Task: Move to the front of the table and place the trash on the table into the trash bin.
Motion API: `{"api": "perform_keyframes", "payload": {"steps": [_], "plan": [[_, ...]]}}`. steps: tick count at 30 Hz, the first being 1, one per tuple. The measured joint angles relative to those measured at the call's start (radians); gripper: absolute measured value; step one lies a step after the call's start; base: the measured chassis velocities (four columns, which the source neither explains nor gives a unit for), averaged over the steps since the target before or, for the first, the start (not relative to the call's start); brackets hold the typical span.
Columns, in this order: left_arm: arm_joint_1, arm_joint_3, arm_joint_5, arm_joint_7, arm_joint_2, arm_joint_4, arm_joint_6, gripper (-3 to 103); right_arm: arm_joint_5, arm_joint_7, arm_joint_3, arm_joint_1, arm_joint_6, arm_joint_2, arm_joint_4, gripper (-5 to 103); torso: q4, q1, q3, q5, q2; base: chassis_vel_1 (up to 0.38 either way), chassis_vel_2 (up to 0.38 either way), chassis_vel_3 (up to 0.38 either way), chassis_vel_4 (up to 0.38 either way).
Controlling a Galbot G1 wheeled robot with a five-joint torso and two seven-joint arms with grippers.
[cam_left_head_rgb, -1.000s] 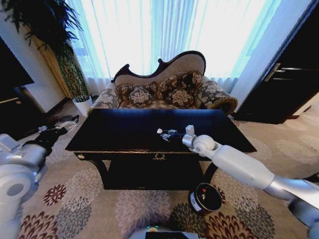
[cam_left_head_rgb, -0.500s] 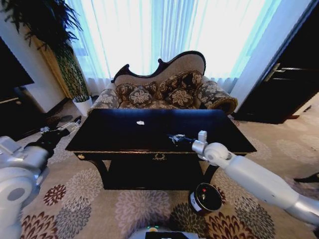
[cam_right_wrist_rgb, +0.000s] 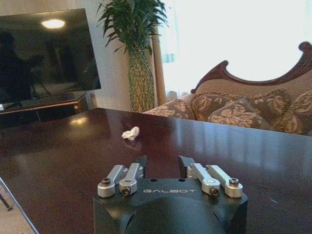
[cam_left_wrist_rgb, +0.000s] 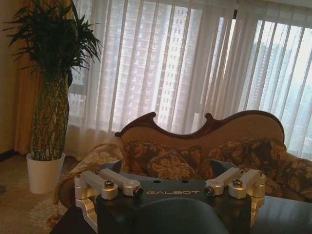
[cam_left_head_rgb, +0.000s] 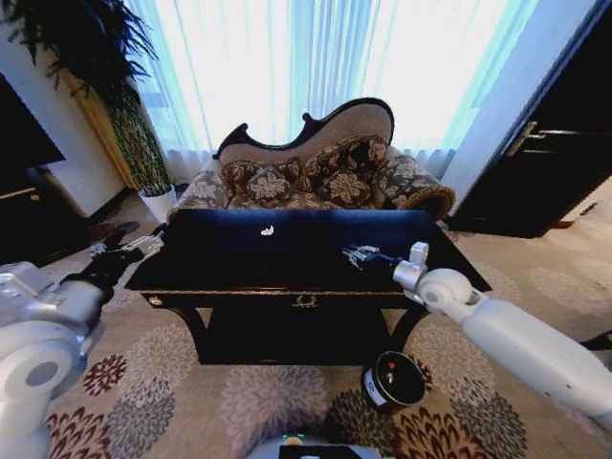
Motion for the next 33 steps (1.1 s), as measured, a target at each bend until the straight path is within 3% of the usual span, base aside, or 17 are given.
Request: {"api": "perform_keyframes", "payload": {"steps": [1,3,7,9,12,14,15,21,33], "plan": [[0.005,-0.008,0.0,-0.002,0.0,-0.002,0.0,100,-0.001,0.001,-0.033,0.031,0.0,0.014,-0.016,44,0.0,0.0,0.0,0.0002,0.0,0.0,0.0,0.0,0.0],[0.01,-0.015,0.0,-0.003,0.0,-0.004,0.0,100,-0.003,0.002,-0.061,0.06,0.0,0.028,-0.03,44,0.0,0.0,0.0,0.0002,0.0,0.0,0.0,0.0,0.0],[0.03,-0.06,-0.013,-0.006,0.001,-0.013,0.003,100,-0.039,0.002,-0.22,0.255,0.001,0.129,-0.133,66,0.0001,0.0,0.0,-0.0003,0.0,0.0,0.0,0.0,0.0],[0.034,-0.065,-0.015,-0.005,0.002,-0.013,0.003,100,-0.045,0.002,-0.241,0.278,0.002,0.149,-0.148,66,0.0001,0.0,0.0,-0.0004,0.0,0.0,0.0,0.0,0.0],[0.046,-0.095,-0.022,-0.006,0.011,-0.013,0.003,100,-0.085,0.002,-0.348,0.381,0.006,0.265,-0.234,82,0.0005,0.0,0.0,-0.0002,0.0,0.0,0.0,0.0,0.0],[0.047,-0.1,-0.024,-0.006,0.013,-0.012,0.004,100,-0.093,0.002,-0.361,0.393,0.007,0.282,-0.246,88,0.0005,0.0,0.0,-0.0004,0.0,0.0,0.0,0.0,0.0],[0.052,-0.127,-0.038,-0.007,0.016,-0.012,0.006,100,-0.133,0.0,-0.42,0.443,0.008,0.36,-0.299,99,0.0003,0.0,0.0,-0.0002,0.0,0.0,0.0,0.0,0.0],[0.045,-0.143,-0.046,-0.008,0.023,0.003,0.007,100,-0.183,0.018,-0.498,0.506,-0.006,0.437,-0.365,100,0.0,0.0,0.0,-0.0001,0.0,0.0,0.0,0.0,0.0],[0.03,-0.126,-0.045,-0.005,0.024,0.022,0.007,100,-0.211,0.091,-0.536,0.58,-0.046,0.548,-0.456,100,0.0001,0.0,0.0,0.0,0.0,0.0,0.0,0.0,0.0]]}}
